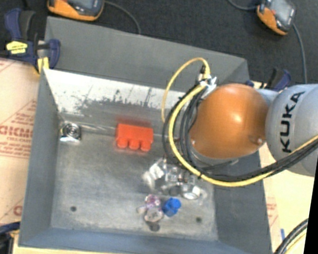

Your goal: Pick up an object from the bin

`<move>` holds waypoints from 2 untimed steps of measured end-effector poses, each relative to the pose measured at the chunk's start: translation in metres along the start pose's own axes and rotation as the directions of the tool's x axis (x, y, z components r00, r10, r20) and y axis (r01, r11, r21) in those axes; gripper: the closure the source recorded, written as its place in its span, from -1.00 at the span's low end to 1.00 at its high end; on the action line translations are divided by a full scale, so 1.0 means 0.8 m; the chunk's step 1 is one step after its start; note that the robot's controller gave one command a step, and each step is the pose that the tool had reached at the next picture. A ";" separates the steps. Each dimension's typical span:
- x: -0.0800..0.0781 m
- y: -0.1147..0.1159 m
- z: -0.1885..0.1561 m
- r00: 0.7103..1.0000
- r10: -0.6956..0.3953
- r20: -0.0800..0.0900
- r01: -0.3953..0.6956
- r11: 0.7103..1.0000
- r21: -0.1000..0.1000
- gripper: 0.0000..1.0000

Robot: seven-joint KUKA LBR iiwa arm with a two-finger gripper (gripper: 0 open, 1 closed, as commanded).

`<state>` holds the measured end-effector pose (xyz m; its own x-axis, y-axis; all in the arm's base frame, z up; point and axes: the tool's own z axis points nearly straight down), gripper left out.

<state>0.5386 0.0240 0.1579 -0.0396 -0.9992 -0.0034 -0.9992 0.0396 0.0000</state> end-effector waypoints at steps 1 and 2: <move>0.001 -0.001 -0.001 1.000 0.002 0.000 -0.002 1.000 0.001 -1.00; 0.047 0.078 0.104 0.943 -0.331 -0.001 0.331 0.943 -0.006 -1.00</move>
Offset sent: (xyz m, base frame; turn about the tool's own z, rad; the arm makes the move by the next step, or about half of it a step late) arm 0.0000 0.0000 0.0000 0.0000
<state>0.4744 -0.0109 0.0748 0.2938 -0.9559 -0.0024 -0.9559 -0.2938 0.0045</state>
